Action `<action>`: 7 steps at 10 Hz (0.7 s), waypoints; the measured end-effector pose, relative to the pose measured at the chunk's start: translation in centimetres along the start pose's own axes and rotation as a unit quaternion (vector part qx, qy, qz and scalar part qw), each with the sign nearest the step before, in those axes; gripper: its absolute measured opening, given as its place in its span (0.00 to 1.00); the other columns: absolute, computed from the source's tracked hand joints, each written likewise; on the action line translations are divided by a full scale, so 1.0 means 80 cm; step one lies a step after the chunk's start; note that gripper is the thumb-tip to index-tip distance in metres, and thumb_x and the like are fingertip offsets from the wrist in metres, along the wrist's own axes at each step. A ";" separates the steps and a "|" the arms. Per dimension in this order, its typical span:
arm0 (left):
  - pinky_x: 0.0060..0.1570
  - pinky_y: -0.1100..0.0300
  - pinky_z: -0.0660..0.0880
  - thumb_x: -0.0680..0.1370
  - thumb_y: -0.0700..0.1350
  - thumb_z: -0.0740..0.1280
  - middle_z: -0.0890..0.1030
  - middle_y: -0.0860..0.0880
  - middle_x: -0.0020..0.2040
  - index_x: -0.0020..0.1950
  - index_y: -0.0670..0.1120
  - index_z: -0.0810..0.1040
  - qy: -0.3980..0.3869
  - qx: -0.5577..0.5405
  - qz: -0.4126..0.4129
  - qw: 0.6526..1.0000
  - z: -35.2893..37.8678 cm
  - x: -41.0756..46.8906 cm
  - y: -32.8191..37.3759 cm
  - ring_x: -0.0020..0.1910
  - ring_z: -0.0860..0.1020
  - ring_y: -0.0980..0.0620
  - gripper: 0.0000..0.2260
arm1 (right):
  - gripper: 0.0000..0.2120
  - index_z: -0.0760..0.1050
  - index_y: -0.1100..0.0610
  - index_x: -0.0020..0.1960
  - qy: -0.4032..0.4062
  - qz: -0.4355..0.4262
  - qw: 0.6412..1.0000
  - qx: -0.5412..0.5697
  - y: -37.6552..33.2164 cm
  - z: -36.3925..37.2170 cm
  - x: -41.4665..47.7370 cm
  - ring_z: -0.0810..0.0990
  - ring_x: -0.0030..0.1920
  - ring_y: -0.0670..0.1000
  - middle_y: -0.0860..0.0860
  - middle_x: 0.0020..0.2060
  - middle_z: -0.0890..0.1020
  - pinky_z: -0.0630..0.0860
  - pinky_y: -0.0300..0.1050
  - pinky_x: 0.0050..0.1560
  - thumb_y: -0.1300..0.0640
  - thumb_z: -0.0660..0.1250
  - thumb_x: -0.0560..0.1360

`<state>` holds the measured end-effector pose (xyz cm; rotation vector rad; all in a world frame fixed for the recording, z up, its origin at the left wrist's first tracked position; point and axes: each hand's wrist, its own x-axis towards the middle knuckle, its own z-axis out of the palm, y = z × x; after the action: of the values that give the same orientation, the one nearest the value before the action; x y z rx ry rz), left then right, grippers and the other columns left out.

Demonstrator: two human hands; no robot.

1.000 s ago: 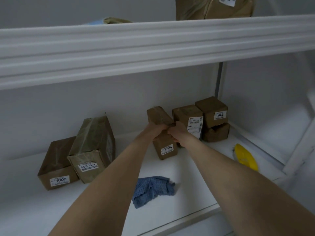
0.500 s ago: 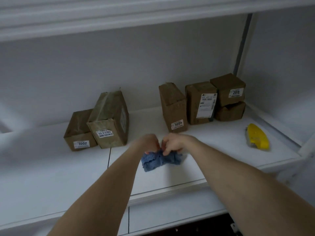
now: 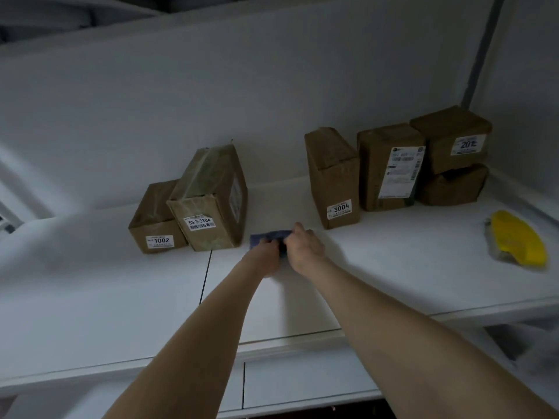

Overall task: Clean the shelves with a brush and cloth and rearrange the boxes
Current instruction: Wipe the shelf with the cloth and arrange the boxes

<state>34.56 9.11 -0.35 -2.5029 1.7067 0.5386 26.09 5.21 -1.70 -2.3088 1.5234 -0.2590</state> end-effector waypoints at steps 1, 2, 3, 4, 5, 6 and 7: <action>0.69 0.55 0.63 0.83 0.40 0.51 0.62 0.41 0.74 0.76 0.39 0.55 0.025 0.026 0.008 0.999 -0.013 0.028 -0.006 0.71 0.65 0.43 0.21 | 0.18 0.71 0.55 0.67 0.062 0.033 0.994 0.082 -0.008 0.011 0.032 0.68 0.63 0.59 0.55 0.62 0.75 0.67 0.48 0.55 0.62 0.52 0.80; 0.69 0.54 0.63 0.82 0.38 0.53 0.66 0.40 0.72 0.73 0.37 0.62 0.045 0.065 0.026 0.997 -0.021 0.064 -0.010 0.71 0.66 0.43 0.19 | 0.18 0.71 0.53 0.65 0.087 0.034 0.991 0.093 -0.012 0.015 0.062 0.68 0.63 0.57 0.54 0.60 0.78 0.68 0.47 0.51 0.63 0.52 0.79; 0.68 0.52 0.66 0.81 0.39 0.57 0.71 0.39 0.68 0.70 0.37 0.69 0.045 0.131 0.056 0.989 -0.029 0.099 -0.018 0.68 0.69 0.42 0.17 | 0.16 0.75 0.56 0.63 0.086 0.034 0.988 0.124 -0.017 0.024 0.096 0.71 0.62 0.55 0.55 0.60 0.77 0.72 0.45 0.52 0.62 0.54 0.80; 0.67 0.53 0.65 0.82 0.39 0.56 0.70 0.39 0.69 0.71 0.37 0.67 0.033 0.161 0.029 0.986 -0.045 0.130 -0.017 0.68 0.69 0.43 0.17 | 0.15 0.77 0.60 0.61 0.069 0.036 0.993 0.087 -0.018 0.028 0.132 0.77 0.59 0.56 0.57 0.58 0.79 0.73 0.45 0.51 0.64 0.56 0.80; 0.71 0.56 0.58 0.84 0.39 0.51 0.60 0.42 0.76 0.76 0.39 0.56 -0.029 0.304 0.042 0.951 -0.053 0.194 -0.008 0.73 0.61 0.45 0.20 | 0.15 0.73 0.64 0.65 0.037 0.058 0.996 0.058 -0.018 0.040 0.195 0.75 0.61 0.58 0.60 0.61 0.76 0.73 0.47 0.56 0.62 0.58 0.80; 0.69 0.54 0.62 0.83 0.39 0.53 0.67 0.40 0.72 0.72 0.37 0.64 0.025 0.188 0.007 0.982 -0.061 0.244 -0.006 0.70 0.66 0.43 0.18 | 0.17 0.69 0.64 0.68 0.014 0.070 0.995 0.074 -0.024 0.033 0.244 0.73 0.63 0.59 0.60 0.64 0.72 0.73 0.50 0.58 0.62 0.59 0.80; 0.66 0.54 0.65 0.82 0.39 0.56 0.70 0.38 0.69 0.69 0.35 0.68 0.010 0.310 0.025 0.950 -0.074 0.281 -0.003 0.68 0.69 0.42 0.16 | 0.21 0.63 0.63 0.73 -0.026 0.098 0.992 0.072 -0.025 0.028 0.288 0.69 0.67 0.59 0.59 0.69 0.67 0.70 0.52 0.63 0.63 0.58 0.80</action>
<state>43.56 -12.28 -2.06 -2.0199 1.6200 -0.0355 37.82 -14.74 -4.05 -2.0231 1.6348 -0.2456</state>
